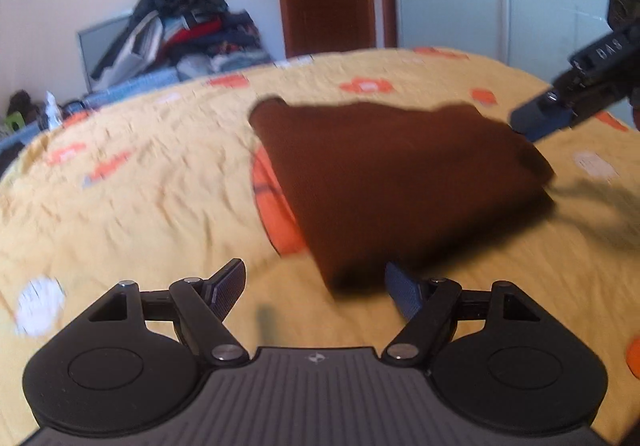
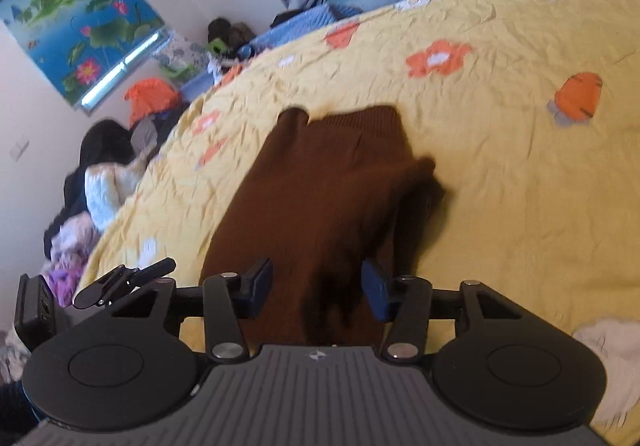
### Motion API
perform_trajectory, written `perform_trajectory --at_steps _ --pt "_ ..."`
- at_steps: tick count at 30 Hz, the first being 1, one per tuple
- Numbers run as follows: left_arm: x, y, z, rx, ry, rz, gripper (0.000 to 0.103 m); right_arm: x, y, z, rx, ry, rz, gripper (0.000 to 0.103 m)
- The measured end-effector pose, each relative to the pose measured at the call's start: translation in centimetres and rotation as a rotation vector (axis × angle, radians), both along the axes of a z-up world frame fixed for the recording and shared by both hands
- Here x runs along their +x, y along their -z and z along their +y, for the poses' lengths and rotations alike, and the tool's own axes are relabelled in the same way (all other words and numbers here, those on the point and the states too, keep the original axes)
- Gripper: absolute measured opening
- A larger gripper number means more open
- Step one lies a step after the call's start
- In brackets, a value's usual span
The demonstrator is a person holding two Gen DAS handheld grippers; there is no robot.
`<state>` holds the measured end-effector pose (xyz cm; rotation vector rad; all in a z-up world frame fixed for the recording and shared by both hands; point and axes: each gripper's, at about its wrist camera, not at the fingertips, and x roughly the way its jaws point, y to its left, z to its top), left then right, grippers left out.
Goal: Fold small clothes
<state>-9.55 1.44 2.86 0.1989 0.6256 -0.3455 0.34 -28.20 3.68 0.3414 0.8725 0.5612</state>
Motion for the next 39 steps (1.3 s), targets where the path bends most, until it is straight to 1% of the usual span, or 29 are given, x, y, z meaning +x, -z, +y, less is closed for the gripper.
perform_trajectory --at_steps 3,5,6,7,8,9,11,13,14,15,16,18,19,21,23,24,25,26,27,28,29,31,33,34,35,36,37,38,39 --pt "0.0 0.6 -0.9 0.021 -0.022 0.001 0.077 0.5 0.5 1.8 -0.025 -0.038 0.0 0.052" --pt "0.6 0.7 -1.3 0.022 -0.042 -0.024 0.077 1.5 1.2 2.6 -0.058 -0.032 0.019 0.051" --pt "0.9 0.8 -1.6 0.036 -0.05 -0.033 0.077 2.1 1.6 2.9 -0.074 -0.031 0.026 0.049" --pt "1.2 0.9 -1.9 0.048 -0.056 -0.034 0.078 2.5 2.0 3.1 -0.076 -0.04 0.034 0.044" --pt "1.4 0.7 -2.0 0.039 -0.065 -0.036 0.077 2.9 2.3 3.2 -0.067 -0.048 0.047 0.022" --pt "1.3 0.4 -1.9 0.016 -0.074 -0.036 0.073 2.9 2.1 2.9 -0.049 -0.056 0.054 0.014" --pt "1.4 -0.1 -1.2 -0.062 -0.064 -0.01 0.047 2.2 0.7 2.0 -0.034 -0.051 -0.002 0.014" --pt "1.7 0.3 -0.8 -0.114 -0.071 0.037 0.036 2.0 0.7 0.7 -0.029 -0.021 0.009 0.013" --pt "1.9 0.7 -0.9 -0.11 -0.079 0.05 0.035 2.2 1.7 0.5 -0.047 -0.026 0.046 0.013" --pt "1.7 0.8 -1.1 -0.107 -0.085 0.035 0.035 2.1 2.7 0.7 -0.077 -0.039 0.066 0.013" --pt "1.6 0.7 -1.4 -0.092 -0.082 0.031 0.035 1.7 3.2 0.8 -0.075 -0.041 0.047 0.013" --pt "1.1 0.2 -2.1 -0.068 -0.066 0.017 0.036 1.2 2.9 0.6 -0.024 -0.026 0.049 0.018" --pt "0.8 0.0 -2.4 -0.055 -0.063 0.002 0.036 1.2 2.6 0.3 0.01 -0.017 0.051 0.018" --pt "0.7 -0.2 -3.0 -0.021 -0.058 -0.025 0.04 1.4 2.3 0.0 0.058 -0.01 0.06 0.02" --pt "1.3 -0.1 -3.4 0.004 -0.075 -0.041 0.044 1.9 2.2 -0.1 0.061 -0.004 0.076 0.021" --pt "1.6 -0.1 -3.4 0.003 -0.089 -0.037 0.044 2.2 2.2 0.0 0.047 -0.006 0.079 0.022" --pt "2.0 -0.2 -3.1 -0.018 -0.098 -0.031 0.044 2.3 2.3 0.3 0.029 -0.012 0.082 0.022" --pt "2.2 -0.3 -2.8 -0.051 -0.109 -0.027 0.039 2.4 2.5 0.6 0.006 -0.022 0.085 0.022" --pt "2.2 -0.5 -2.4 -0.083 -0.124 -0.026 0.032 2.4 2.5 0.9 -0.017 -0.033 0.08 0.02" --pt "2.2 -0.7 -1.9 -0.109 -0.133 -0.019 0.018 2.3 2.3 1.1 -0.023 -0.044 0.07 0.019" --pt "2.0 -1.0 -1.5 -0.137 -0.145 -0.021 0.016 2.0 1.8 1.1 -0.012 -0.051 0.056 0.016" --pt "1.9 -1.1 -0.5 -0.188 -0.165 0.006 0.013 1.5 0.6 0.4 0.029 -0.034 0.019 0.016" --pt "2.6 -0.2 0.6 -0.255 -0.204 0.088 0.011 1.4 0.4 -0.5 0.055 -0.013 -0.003 0.014" --pt "3.1 0.6 1.1 -0.286 -0.227 0.128 0.011 1.7 1.4 -0.6 0.048 -0.009 0.028 0.014" --pt "3.1 1.0 1.4 -0.317 -0.236 0.134 0.011 2.1 3.0 -0.4 0.017 -0.006 0.077 0.013" --pt "3.0 0.9 1.4 -0.318 -0.239 0.134 0.011 2.2 4.3 -0.2 -0.011 -0.011 0.101 0.012" --pt "2.9 0.7 1.3 -0.314 -0.236 0.138 0.011 1.8 4.5 -0.3 0.017 -0.004 0.081 0.011" --pt "2.8 0.5 1.5 -0.32 -0.227 0.149 0.013 1.6 4.2 -0.6 0.046 0.007 0.09 0.013" --pt "2.6 0.4 1.9 -0.34 -0.207 0.169 0.013 1.3 3.7 -0.9 0.085 0.01 0.09 0.023"
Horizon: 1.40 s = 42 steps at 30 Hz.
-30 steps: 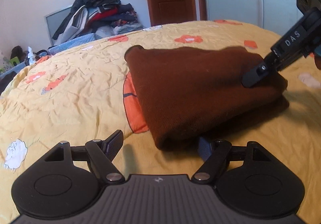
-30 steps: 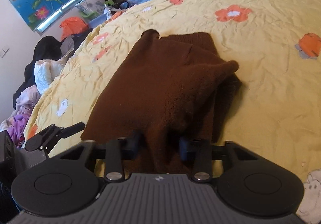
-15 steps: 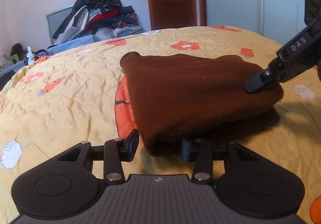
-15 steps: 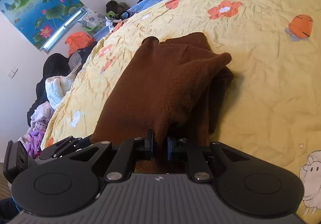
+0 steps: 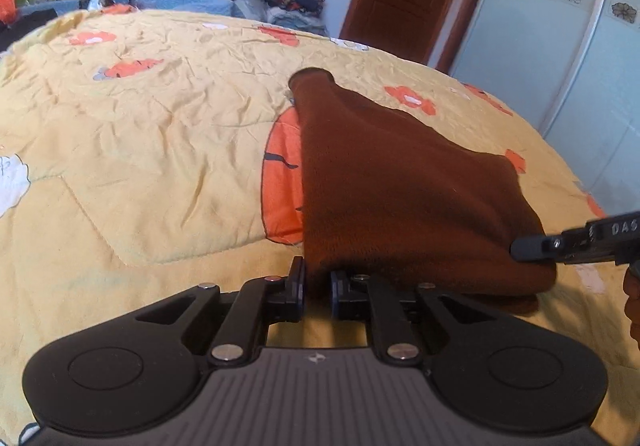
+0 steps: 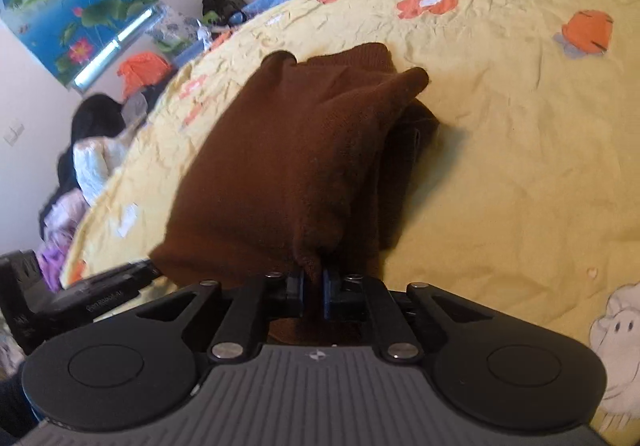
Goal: Fold small clothes
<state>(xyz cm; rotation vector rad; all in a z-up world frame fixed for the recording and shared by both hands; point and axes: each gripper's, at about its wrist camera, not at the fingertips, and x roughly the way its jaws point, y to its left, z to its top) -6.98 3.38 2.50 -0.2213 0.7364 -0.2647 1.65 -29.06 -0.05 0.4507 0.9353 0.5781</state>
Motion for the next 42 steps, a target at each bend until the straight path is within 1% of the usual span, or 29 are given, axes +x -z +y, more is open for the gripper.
perform_trajectory --at_steps 1,2,3,4,6,7,8,10,13,14,15,18,19,20,21,23,25,27,29,30,32,33,34,35,37,38,39,40,42 --pt "-0.2 -0.1 0.7 -0.036 0.026 0.017 0.014 -0.4 -0.5 -0.4 0.03 0.011 0.0 0.025" --pt "-0.5 -0.2 1.6 -0.081 0.05 0.037 0.014 -0.8 -1.0 -1.1 0.061 0.02 -0.001 0.042" --pt "-0.8 -0.2 2.6 -0.134 0.059 0.055 0.014 -1.3 -1.4 -1.9 0.098 0.037 -0.004 0.066" --pt "-1.0 -0.2 3.7 -0.198 0.057 0.078 0.015 -1.7 -1.7 -3.1 0.14 0.06 -0.01 0.073" --pt "-0.6 0.2 5.6 -0.34 0.039 0.134 0.023 -2.0 -1.5 -4.8 0.194 0.087 0.018 0.074" --pt "-0.2 0.4 6.3 -0.408 0.018 0.153 0.032 -1.8 -1.0 -5.3 0.193 0.093 0.041 0.074" --pt "0.3 0.7 6.8 -0.472 0.001 0.168 0.046 -1.4 -0.5 -5.5 0.177 0.101 0.066 0.074" --pt "1.9 1.5 7.0 -0.569 -0.015 0.222 0.068 -0.2 1.3 -5.1 0.194 0.082 0.153 0.074" --pt "4.2 2.6 5.7 -0.602 0.02 0.274 0.068 1.2 3.1 -3.0 0.271 0.01 0.243 0.071" --pt "4.7 2.5 5.0 -0.59 0.042 0.275 0.067 1.4 3.4 -2.1 0.29 -0.014 0.26 0.07" --pt "5.1 2.3 4.6 -0.576 0.052 0.278 0.067 1.6 3.4 -1.3 0.29 -0.028 0.271 0.063" --pt "5.7 2.0 3.7 -0.544 0.076 0.287 0.067 1.9 3.3 0.8 0.251 -0.073 0.268 0.058" --pt "5.9 2.0 3.5 -0.529 0.074 0.283 0.06 1.9 3.3 1.1 0.246 -0.071 0.269 0.054" --pt "6.0 2.1 3.3 -0.5 0.068 0.288 0.039 2.0 3.4 1.4 0.228 -0.066 0.269 0.035" --pt "6.2 2.2 3.2 -0.467 0.06 0.3 0.029 2.0 3.5 1.5 0.205 -0.061 0.256 0.028" --pt "6.1 2.0 3.2 -0.476 0.063 0.313 0.023 1.9 3.0 1.5 0.18 -0.088 0.222 0.026" --pt "5.5 1.2 3.4 -0.47 0.092 0.302 0.022 1.6 1.1 1.4 0.116 -0.131 0.16 0.025" --pt "4.8 0.7 3.1 -0.417 0.128 0.281 0.02 1.2 -0.3 0.6 0.055 -0.164 0.12 0.023" --pt "4.8 2.0 2.8 -0.381 0.132 0.294 0.019 1.3 0.5 0.1 -0.026 -0.168 0.144 0.022" --pt "4.6 2.2 2.9 -0.388 0.131 0.271 0.019 1.3 1.3 -0.1 -0.012 -0.168 0.15 0.017" --pt "4.2 1.6 2.9 -0.373 0.128 0.265 0.024 1.0 1.6 -0.8 0.049 -0.127 0.166 0.021" --pt "3.6 0.9 3.1 -0.354 0.124 0.237 0.024 0.7 1.2 -1.1 0.079 -0.112 0.173 0.035" --pt "2.9 0.0 3.1 -0.312 0.117 0.198 0.027 0.3 0.5 -1.6 0.084 -0.099 0.158 0.039" --pt "2.2 -1.1 3.0 -0.239 0.115 0.153 0.033 -0.2 -0.6 -2.2 0.073 -0.083 0.119 0.041" --pt "0.9 -3.7 1.7 -0.039 0.119 0.011 0.049 -0.9 -3.2 -3.9 0.083 -0.032 0.036 0.041" --pt "0.6 -4.7 0.8 0.029 0.123 -0.068 0.071 -1.0 -4.4 -4.5 0.102 0.009 -0.016 0.042" --pt "0.7 -5.4 -0.3 0.069 0.133 -0.138 0.087 -0.7 -5.6 -4.7 0.11 0.059 -0.073 0.045" --pt "1.1 -5.7 -1.4 0.091 0.155 -0.192 0.088 0.0 -6.5 -4.3 0.109 0.091 -0.122 0.047" --pt "3.4 -5.4 -4.3 0.146 0.21 -0.219 0.088 1.9 -7.3 -1.9 0.073 0.106 -0.188 0.069"
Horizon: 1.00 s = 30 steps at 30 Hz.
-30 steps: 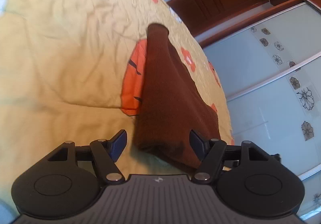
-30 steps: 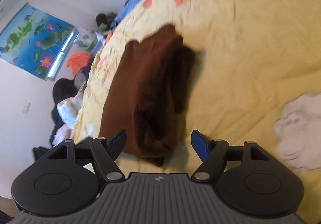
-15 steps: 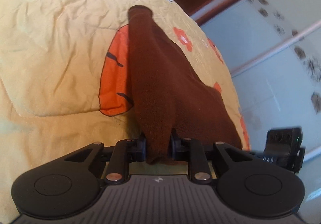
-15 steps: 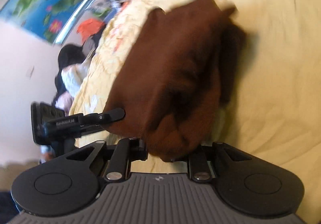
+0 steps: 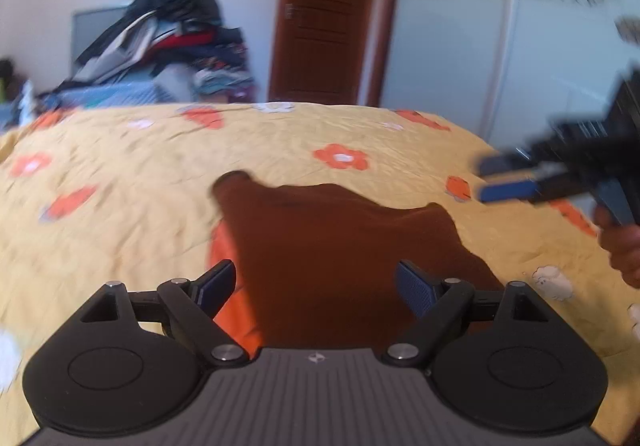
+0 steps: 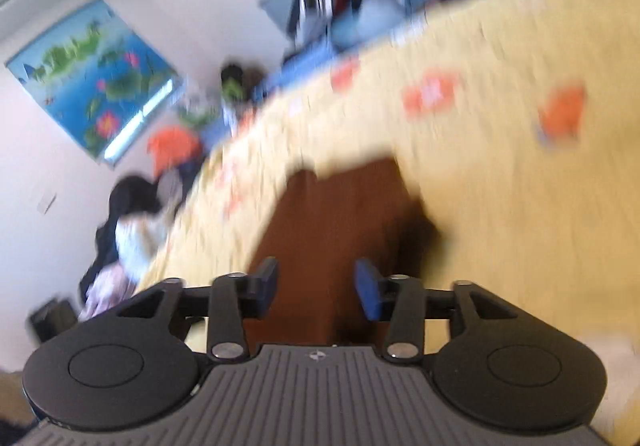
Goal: Fold small clothes
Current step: 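Open both grippers and press the folded sweater flat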
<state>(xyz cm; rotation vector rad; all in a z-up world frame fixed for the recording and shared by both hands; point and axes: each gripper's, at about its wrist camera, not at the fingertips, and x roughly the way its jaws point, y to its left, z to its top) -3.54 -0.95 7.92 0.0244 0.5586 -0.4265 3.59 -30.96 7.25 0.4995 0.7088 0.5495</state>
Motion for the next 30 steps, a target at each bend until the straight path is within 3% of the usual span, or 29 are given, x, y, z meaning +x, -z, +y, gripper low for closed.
perform_trajectory --at_steps 2,4,5,6,7,9,13,16,18,20,22,23,24,26,29,30 --pt "2.7 1.3 -2.7 0.065 0.022 0.04 0.087 2.9 1.0 3.4 -0.075 -0.031 -0.002 0.076" --pt "5.0 3.5 -4.5 0.131 0.024 0.12 0.087 6.1 4.1 5.7 -0.198 -0.048 0.088 0.072" --pt "5.4 4.3 -4.4 0.121 0.018 0.111 0.087 7.3 5.9 6.3 -0.255 -0.032 0.124 0.069" --pt "5.4 4.6 -4.3 0.112 0.024 0.087 0.087 7.7 6.7 6.3 -0.261 -0.022 0.043 0.068" --pt "5.2 4.8 -4.2 0.12 0.034 0.071 0.087 8.1 7.1 5.7 -0.24 -0.022 0.03 0.068" --pt "5.1 5.0 -4.1 0.119 0.039 0.062 0.087 9.0 7.0 5.1 -0.184 -0.018 0.08 0.065" --pt "5.3 5.0 -4.1 0.105 0.036 0.054 0.087 9.6 4.7 5.6 -0.238 -0.025 0.16 0.06" --pt "5.0 5.4 -4.3 0.105 0.027 0.033 0.088 10.4 2.4 7.0 -0.101 -0.048 0.095 0.064" --pt "5.0 5.4 -4.3 0.106 0.026 0.034 0.088 12.3 1.7 9.1 -0.038 -0.112 0.113 0.069" --pt "5.0 5.3 -4.2 0.104 0.032 0.038 0.088 14.3 2.7 11.9 -0.059 -0.162 0.157 0.069" --pt "4.8 5.3 -4.0 0.099 0.038 0.04 0.088 16.7 5.3 14.3 -0.122 -0.175 0.261 0.069" --pt "4.8 5.3 -3.9 0.098 0.033 0.041 0.088 17.4 6.9 15.1 -0.153 -0.185 0.266 0.066" --pt "4.7 5.3 -3.8 0.094 0.032 0.043 0.088 17.5 7.1 15.3 -0.145 -0.198 0.192 0.066" --pt "4.7 5.2 -3.8 0.091 0.029 0.043 0.088 18.3 7.3 14.9 -0.097 -0.17 0.233 0.064" --pt "4.6 5.3 -3.8 0.09 0.032 0.036 0.088 17.7 6.2 15.1 -0.211 -0.169 0.236 0.051" --pt "4.4 5.4 -3.8 0.087 0.031 0.035 0.088 16.8 5.5 14.9 -0.241 -0.162 0.224 0.055"
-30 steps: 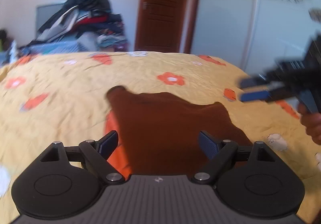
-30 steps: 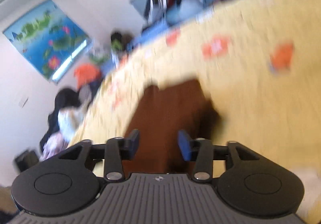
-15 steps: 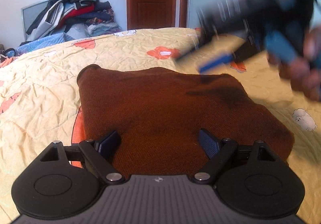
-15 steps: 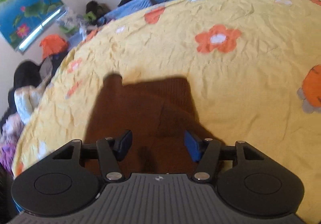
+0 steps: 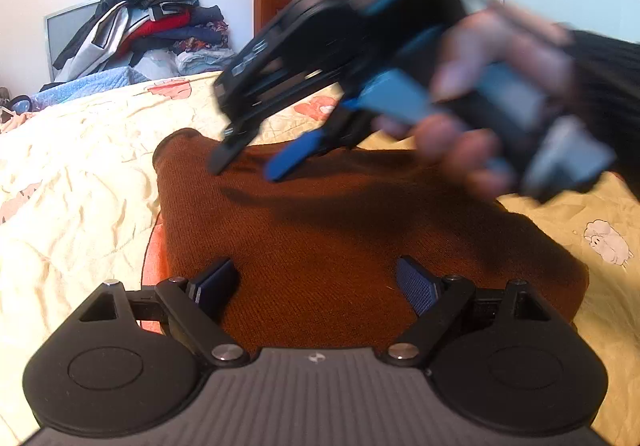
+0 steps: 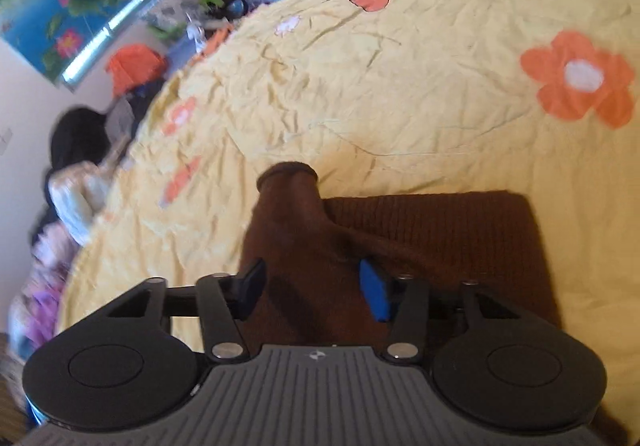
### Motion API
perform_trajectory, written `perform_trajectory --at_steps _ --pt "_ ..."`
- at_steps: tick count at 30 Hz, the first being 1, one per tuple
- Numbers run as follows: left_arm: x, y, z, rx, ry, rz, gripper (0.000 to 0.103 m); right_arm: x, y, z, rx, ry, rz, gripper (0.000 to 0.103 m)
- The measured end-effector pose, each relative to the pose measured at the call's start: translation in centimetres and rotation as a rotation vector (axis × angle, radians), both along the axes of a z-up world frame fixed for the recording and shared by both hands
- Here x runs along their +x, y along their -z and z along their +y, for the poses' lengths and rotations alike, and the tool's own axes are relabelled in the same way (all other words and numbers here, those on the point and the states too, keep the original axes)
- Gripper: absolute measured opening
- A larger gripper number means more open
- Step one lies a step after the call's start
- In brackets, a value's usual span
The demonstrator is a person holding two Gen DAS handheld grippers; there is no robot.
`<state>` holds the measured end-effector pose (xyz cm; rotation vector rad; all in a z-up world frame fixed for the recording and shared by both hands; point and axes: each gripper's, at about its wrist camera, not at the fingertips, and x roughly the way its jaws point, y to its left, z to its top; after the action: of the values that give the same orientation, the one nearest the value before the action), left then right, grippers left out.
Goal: Fold small clothes
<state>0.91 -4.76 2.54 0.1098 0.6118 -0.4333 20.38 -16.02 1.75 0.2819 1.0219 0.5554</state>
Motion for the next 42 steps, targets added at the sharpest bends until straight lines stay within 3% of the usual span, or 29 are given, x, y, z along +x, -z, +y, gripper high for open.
perform_trajectory --at_steps 1,3,5,7,8,10,12,14,16,19,20,23,27,30,34,42 --pt "0.0 0.0 0.0 -0.002 -0.002 -0.002 0.088 -1.2 -0.7 -0.2 -0.014 -0.001 -0.022 0.058" --pt "-0.1 0.2 -0.2 -0.002 -0.005 -0.006 0.088 -3.9 -2.0 -0.8 -0.024 -0.029 -0.1 0.077" --pt "-0.2 0.2 -0.3 0.0 -0.006 -0.008 0.088 -5.8 -2.1 -1.2 -0.08 -0.03 -0.138 0.085" --pt "-0.2 0.2 -0.4 0.004 -0.006 -0.008 0.088 -5.8 -0.2 -1.4 -0.194 -0.026 -0.113 0.082" --pt "-0.2 0.2 -0.5 0.007 -0.008 -0.01 0.088 -6.2 0.8 -1.5 -0.195 -0.047 -0.162 0.081" --pt "-0.2 0.3 -0.6 0.014 -0.013 -0.017 0.088 -6.7 1.8 -1.3 -0.187 -0.067 -0.238 0.089" --pt "-0.5 0.3 -0.6 0.014 -0.019 -0.033 0.088 -6.7 1.8 0.1 -0.241 -0.077 -0.245 0.1" --pt "-1.3 -0.3 -0.1 0.0 -0.044 -0.053 0.089 -7.0 1.0 1.0 -0.292 -0.073 -0.26 0.098" --pt "-2.9 -1.1 0.9 -0.025 -0.085 -0.068 0.089 -8.6 -0.7 0.0 -0.283 -0.004 -0.276 0.089" --pt "-6.5 -1.7 2.9 -0.039 -0.14 -0.091 0.092 -14.2 -3.6 -4.0 -0.193 0.103 -0.397 0.103" --pt "-7.5 -1.4 3.5 -0.048 -0.169 -0.08 0.095 -16.4 -4.1 -5.7 -0.17 0.158 -0.439 0.103" --pt "-9.5 -0.1 5.0 -0.093 -0.241 0.018 0.095 -21.8 -2.9 -9.8 -0.142 0.289 -0.438 0.103" --pt "-11.0 1.1 5.6 -0.104 -0.269 0.093 0.096 -26.3 0.3 -11.8 -0.22 0.361 -0.353 0.103" --pt "-11.0 1.4 4.3 -0.023 -0.263 0.08 0.099 -26.9 2.3 -10.9 -0.271 0.344 -0.27 0.103" --pt "-10.8 2.0 2.6 0.058 -0.232 0.067 0.103 -26.5 3.4 -7.1 -0.441 0.339 -0.291 0.103" --pt "-9.6 1.9 1.6 0.051 -0.265 0.094 0.103 -27.0 4.1 -5.5 -0.437 0.416 -0.362 0.103"
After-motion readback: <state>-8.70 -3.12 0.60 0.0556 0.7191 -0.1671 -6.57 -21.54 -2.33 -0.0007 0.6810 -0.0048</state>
